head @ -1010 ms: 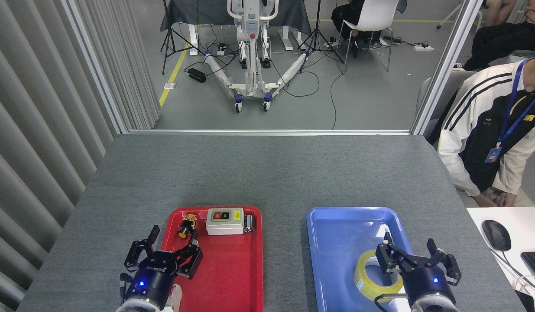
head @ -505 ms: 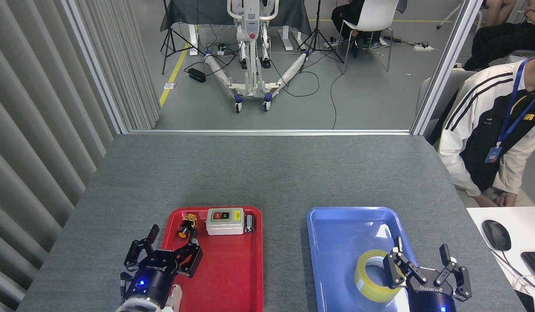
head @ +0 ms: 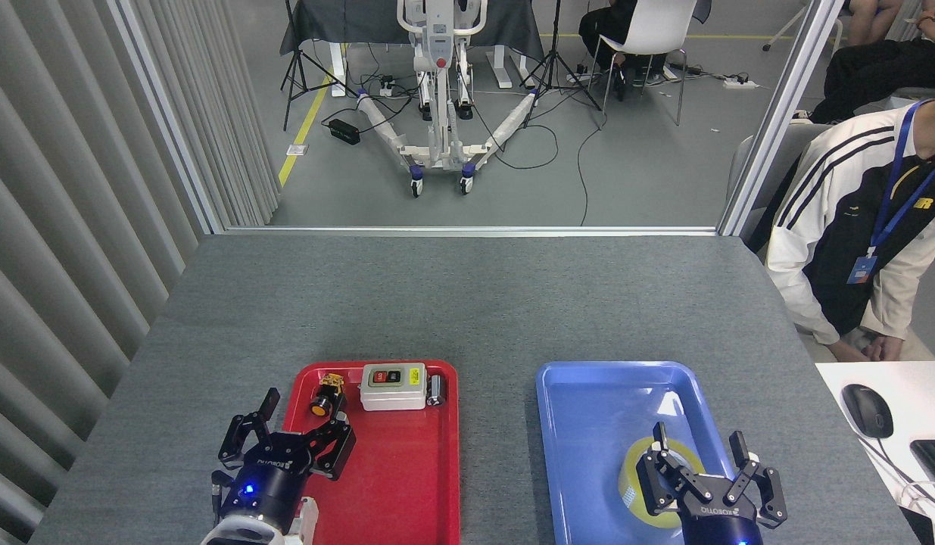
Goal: Place and move tape with both arms
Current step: 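Open the right gripper and lift it away from the tape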
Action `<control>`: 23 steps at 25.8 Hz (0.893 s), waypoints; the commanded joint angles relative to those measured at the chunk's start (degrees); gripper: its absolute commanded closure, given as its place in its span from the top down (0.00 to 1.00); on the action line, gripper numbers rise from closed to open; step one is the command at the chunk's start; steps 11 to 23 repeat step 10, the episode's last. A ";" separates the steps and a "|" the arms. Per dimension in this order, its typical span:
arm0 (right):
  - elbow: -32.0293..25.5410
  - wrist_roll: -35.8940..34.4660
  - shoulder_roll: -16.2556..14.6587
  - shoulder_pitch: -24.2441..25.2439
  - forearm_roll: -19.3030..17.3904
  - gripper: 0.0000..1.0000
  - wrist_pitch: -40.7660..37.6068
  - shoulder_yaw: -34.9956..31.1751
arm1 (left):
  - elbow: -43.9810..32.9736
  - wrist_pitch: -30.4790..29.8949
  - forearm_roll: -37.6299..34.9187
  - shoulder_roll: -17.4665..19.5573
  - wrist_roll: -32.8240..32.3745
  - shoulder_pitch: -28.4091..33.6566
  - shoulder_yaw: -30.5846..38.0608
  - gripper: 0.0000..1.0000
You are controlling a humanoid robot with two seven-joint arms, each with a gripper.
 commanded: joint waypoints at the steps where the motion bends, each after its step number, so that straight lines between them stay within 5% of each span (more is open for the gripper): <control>1: 0.53 -0.38 0.03 0.11 -0.06 1.00 -0.22 0.31 | 0.21 0.11 -0.12 0.02 -0.02 -0.45 -0.06 1.00; 23: 0.53 -0.47 0.12 0.28 -0.06 1.00 -0.48 1.02 | 1.53 0.11 -0.03 0.37 -0.02 -2.64 0.03 1.00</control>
